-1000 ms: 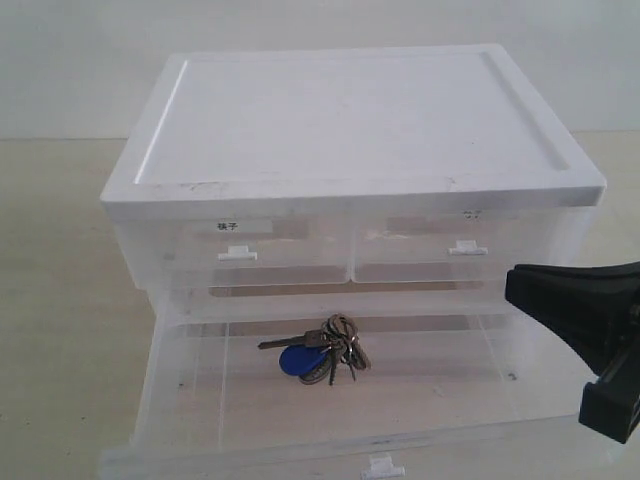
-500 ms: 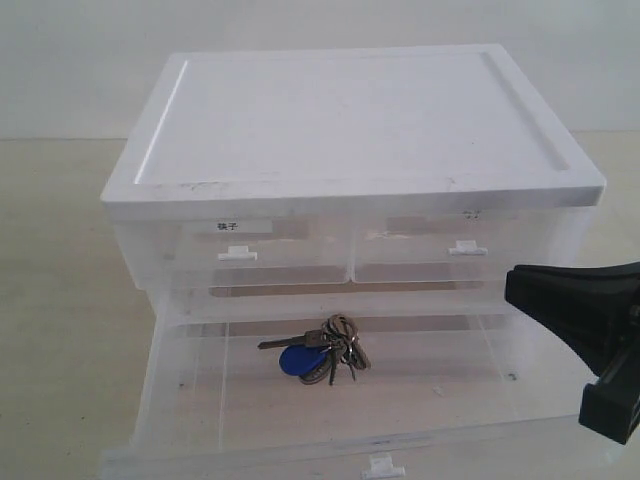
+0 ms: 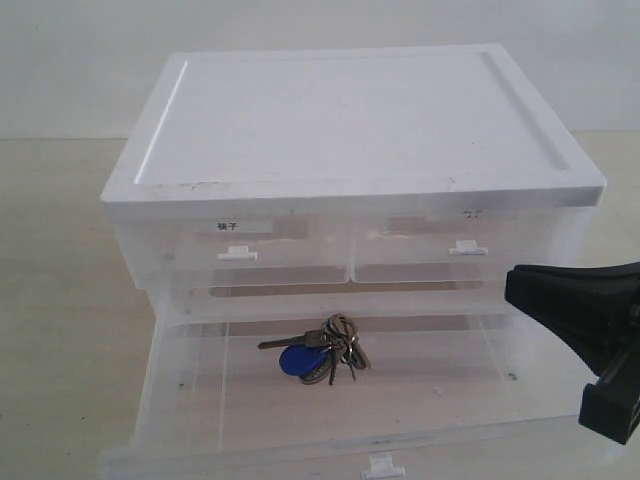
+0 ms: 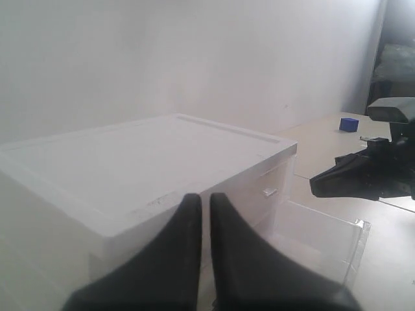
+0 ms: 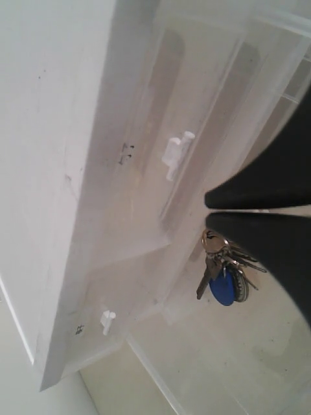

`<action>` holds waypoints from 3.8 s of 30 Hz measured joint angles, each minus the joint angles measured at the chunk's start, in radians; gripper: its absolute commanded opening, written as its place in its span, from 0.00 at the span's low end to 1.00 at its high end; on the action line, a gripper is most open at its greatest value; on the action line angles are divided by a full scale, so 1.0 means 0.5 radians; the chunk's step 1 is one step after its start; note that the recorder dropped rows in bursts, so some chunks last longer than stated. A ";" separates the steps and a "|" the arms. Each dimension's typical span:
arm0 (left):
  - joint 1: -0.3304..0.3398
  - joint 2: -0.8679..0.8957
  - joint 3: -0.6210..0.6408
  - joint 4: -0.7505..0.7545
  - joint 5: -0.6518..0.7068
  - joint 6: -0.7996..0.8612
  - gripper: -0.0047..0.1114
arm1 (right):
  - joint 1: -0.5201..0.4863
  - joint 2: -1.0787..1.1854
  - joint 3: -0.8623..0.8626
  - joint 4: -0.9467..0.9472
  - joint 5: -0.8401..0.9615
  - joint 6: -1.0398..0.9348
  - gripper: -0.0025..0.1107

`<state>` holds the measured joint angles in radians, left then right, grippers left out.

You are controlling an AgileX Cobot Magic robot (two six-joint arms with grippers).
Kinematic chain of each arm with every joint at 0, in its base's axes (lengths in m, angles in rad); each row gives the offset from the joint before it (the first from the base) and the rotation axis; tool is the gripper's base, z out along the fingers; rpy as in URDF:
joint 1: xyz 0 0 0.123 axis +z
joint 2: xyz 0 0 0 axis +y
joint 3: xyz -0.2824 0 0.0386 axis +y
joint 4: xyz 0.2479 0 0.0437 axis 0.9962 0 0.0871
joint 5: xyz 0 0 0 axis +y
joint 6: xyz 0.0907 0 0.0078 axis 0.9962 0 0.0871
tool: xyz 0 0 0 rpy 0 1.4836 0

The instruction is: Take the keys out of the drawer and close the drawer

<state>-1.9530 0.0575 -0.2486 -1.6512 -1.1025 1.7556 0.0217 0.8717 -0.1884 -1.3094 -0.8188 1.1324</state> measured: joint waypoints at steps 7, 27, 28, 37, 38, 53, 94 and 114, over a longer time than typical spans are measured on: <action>0.000 0.000 0.000 -0.004 0.000 0.000 0.08 | 0.000 0.000 0.000 0.000 -0.006 0.000 0.02; 0.194 0.000 0.023 -0.184 0.369 -0.168 0.08 | 0.000 0.000 0.000 0.000 -0.006 0.000 0.02; 0.253 0.000 0.023 -0.184 0.475 -0.168 0.08 | 0.000 0.000 0.000 0.000 -0.006 0.000 0.02; 1.122 0.004 0.167 -0.188 1.394 -0.048 0.08 | 0.000 0.000 0.000 0.000 -0.006 -0.004 0.02; 1.218 0.004 0.190 -0.192 1.500 -0.041 0.08 | 0.000 0.000 0.000 0.000 -0.006 -0.004 0.02; 2.608 -0.044 0.255 -0.191 3.274 0.363 0.08 | 0.000 0.000 0.000 0.000 -0.006 -0.004 0.02; 3.949 -0.110 0.490 3.573 2.538 -3.906 0.08 | 0.000 0.000 0.000 0.000 -0.006 -0.004 0.02; 3.962 -0.110 0.490 3.569 2.801 -3.840 0.08 | 0.000 0.000 0.000 0.000 -0.006 -0.004 0.02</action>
<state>0.0278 0.0023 -0.0033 0.1334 0.2983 -0.1642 0.0217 0.8717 -0.1884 -1.3094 -0.8220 1.1305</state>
